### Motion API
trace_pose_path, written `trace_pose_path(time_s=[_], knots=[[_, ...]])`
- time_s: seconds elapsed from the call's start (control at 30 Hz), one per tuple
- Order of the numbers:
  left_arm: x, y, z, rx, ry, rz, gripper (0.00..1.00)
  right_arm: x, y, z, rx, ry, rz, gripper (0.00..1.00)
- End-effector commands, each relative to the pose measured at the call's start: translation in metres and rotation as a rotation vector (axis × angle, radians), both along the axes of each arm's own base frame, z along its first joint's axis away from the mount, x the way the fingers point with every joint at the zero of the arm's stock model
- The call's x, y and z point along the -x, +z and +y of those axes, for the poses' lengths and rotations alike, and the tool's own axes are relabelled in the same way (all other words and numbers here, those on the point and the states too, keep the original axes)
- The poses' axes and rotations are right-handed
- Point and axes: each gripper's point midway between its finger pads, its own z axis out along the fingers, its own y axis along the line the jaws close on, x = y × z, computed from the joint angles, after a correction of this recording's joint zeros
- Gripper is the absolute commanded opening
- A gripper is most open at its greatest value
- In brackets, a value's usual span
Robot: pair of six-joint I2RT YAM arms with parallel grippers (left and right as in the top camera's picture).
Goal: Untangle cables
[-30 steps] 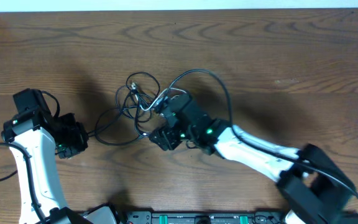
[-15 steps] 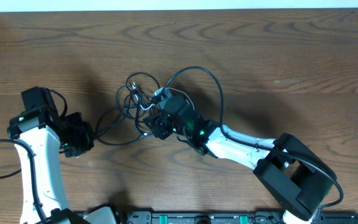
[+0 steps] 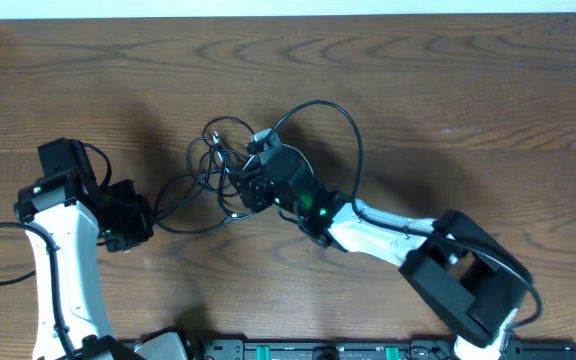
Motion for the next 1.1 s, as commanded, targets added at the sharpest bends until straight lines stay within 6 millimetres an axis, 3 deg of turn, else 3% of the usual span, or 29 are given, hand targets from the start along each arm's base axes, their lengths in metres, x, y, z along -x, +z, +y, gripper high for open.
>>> trace_pose_path(time_s=[0.0, 0.17, 0.23, 0.37, 0.43, 0.47, 0.6, 0.7, 0.77, 0.87, 1.07], knots=[[0.000, 0.004, -0.003, 0.006, -0.002, -0.010, 0.08, -0.011, -0.010, 0.006, -0.003, -0.028, 0.021, 0.54], [0.000, 0.004, -0.003, 0.005, -0.007, -0.011, 0.08, -0.022, -0.007, 0.021, -0.023, -0.018, 0.013, 0.52], [0.000, 0.004, -0.003, 0.005, -0.009, -0.012, 0.08, -0.025, -0.006, 0.025, -0.025, -0.017, 0.012, 0.47], [0.000, 0.004, -0.002, 0.002, -0.020, -0.014, 0.08, -0.025, 0.000, 0.032, -0.038, 0.004, 0.018, 0.26], [0.000, 0.004, -0.002, 0.002, -0.020, -0.014, 0.08, -0.026, 0.002, 0.032, -0.037, 0.005, 0.019, 0.06], [0.000, 0.004, -0.002, 0.001, -0.020, -0.014, 0.08, -0.025, 0.000, 0.031, -0.029, 0.004, 0.026, 0.01], [-0.002, 0.004, 0.000, -0.013, -0.019, -0.023, 0.08, -0.014, -0.011, 0.025, 0.024, 0.026, 0.090, 0.01], [-0.007, 0.005, 0.003, -0.023, -0.019, -0.044, 0.08, -0.001, -0.008, 0.019, 0.058, 0.082, 0.131, 0.01], [-0.011, 0.005, 0.005, -0.032, -0.019, -0.060, 0.08, 0.004, 0.004, 0.013, 0.076, 0.102, 0.132, 0.01], [-0.013, 0.005, 0.014, -0.082, -0.011, -0.063, 0.08, 0.016, 0.038, -0.002, 0.091, 0.151, 0.124, 0.01], [-0.014, 0.004, 0.021, -0.121, -0.003, -0.061, 0.08, 0.051, 0.100, -0.050, 0.120, 0.243, 0.149, 0.01]])
